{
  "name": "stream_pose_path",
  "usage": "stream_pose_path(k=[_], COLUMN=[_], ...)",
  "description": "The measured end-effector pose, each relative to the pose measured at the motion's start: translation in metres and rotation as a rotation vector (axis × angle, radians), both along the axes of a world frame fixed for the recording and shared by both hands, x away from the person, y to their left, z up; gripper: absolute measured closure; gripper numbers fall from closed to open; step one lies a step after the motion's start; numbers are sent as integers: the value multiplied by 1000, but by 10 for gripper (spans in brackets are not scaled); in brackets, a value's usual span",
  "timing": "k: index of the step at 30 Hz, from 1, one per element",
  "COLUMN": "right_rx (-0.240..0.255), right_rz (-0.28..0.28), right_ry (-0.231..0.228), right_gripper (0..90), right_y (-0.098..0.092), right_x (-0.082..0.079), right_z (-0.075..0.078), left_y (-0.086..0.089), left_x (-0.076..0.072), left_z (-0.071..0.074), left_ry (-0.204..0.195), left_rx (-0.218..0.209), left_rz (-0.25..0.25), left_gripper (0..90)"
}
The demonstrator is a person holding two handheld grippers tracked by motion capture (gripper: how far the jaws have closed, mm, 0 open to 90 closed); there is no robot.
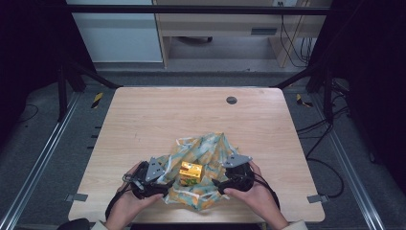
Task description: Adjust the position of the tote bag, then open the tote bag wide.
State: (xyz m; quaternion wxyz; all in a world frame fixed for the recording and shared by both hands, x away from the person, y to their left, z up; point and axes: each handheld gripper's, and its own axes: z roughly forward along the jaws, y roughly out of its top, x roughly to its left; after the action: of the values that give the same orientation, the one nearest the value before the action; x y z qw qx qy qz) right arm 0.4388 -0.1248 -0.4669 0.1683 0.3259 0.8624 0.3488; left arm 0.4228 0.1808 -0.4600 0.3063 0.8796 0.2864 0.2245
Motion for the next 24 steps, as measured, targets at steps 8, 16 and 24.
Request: stream_pose_path(k=[8,16,24], right_rx=[-73,44,129], right_rz=[36,9,-58], right_ry=[40,-49,-141], right_gripper=[133,81,63], right_y=[-5,-19,-39], right_x=[-15,-19,-13], right_z=[-17,15,44], left_y=[2,1,24], left_x=[2,-3,4], left_z=[-9,19,55], left_ry=[38,-39,-111], left_rx=[55,-184,-276], left_rz=[8,-14,88], left_gripper=[242,137,87])
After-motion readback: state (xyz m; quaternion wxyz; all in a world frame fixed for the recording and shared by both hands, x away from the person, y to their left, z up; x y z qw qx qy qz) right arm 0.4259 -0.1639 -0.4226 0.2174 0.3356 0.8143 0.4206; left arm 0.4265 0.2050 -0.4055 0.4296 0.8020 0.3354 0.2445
